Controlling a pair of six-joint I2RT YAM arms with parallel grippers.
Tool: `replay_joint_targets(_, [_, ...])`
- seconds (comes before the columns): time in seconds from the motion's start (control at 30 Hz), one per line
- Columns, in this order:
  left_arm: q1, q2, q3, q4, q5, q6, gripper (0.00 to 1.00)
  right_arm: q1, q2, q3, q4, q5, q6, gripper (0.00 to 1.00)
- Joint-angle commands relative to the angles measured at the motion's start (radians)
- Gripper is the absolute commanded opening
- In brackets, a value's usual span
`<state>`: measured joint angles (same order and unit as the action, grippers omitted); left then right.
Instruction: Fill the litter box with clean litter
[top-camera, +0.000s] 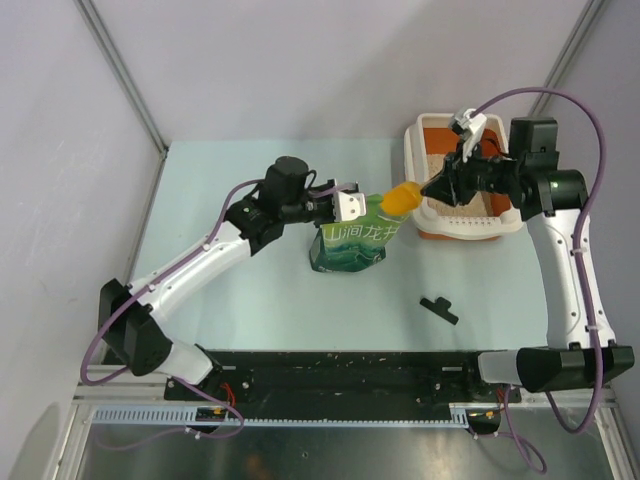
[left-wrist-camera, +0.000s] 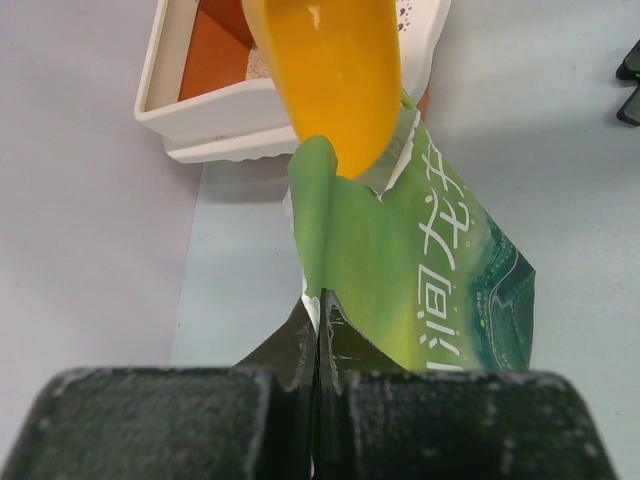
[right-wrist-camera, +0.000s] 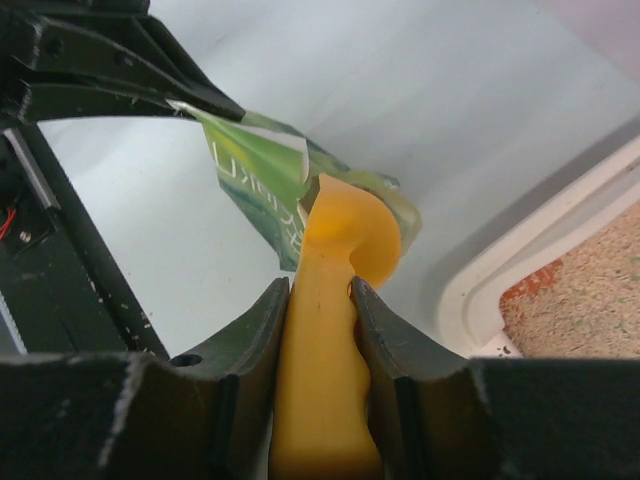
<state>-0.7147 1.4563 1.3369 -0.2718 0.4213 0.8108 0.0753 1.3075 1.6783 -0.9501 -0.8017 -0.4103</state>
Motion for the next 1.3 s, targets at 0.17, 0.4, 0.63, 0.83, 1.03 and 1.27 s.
replay_joint_targets(0.17, [0.0, -0.088, -0.013, 0.052, -0.007, -0.015, 0.0, 0.053, 0.078, 0.055, -0.17, -0.001, -0.196, 0.0])
replay_joint_targets(0.4, [0.001, -0.111, -0.024, 0.054, 0.005, -0.039, 0.0, 0.161, 0.15, 0.038, -0.101, 0.171, -0.144, 0.0])
replay_joint_targets(0.63, [0.001, -0.129, -0.038, 0.052, 0.031, -0.079, 0.0, 0.31, 0.226, 0.069, 0.069, 0.461, 0.242, 0.0])
replay_joint_targets(0.83, [-0.002, -0.137, -0.041, 0.054, 0.04, -0.102, 0.0, 0.331, 0.263, 0.06, 0.066, 0.596, 0.406, 0.0])
replay_joint_targets(1.03, [-0.003, -0.145, -0.05, 0.054, 0.05, -0.131, 0.0, 0.351, 0.257, -0.005, 0.109, 0.696, 0.433, 0.0])
replay_joint_targets(1.27, [-0.015, -0.143, -0.061, 0.056, 0.071, -0.145, 0.0, 0.386, 0.283, -0.078, 0.128, 0.775, 0.427, 0.0])
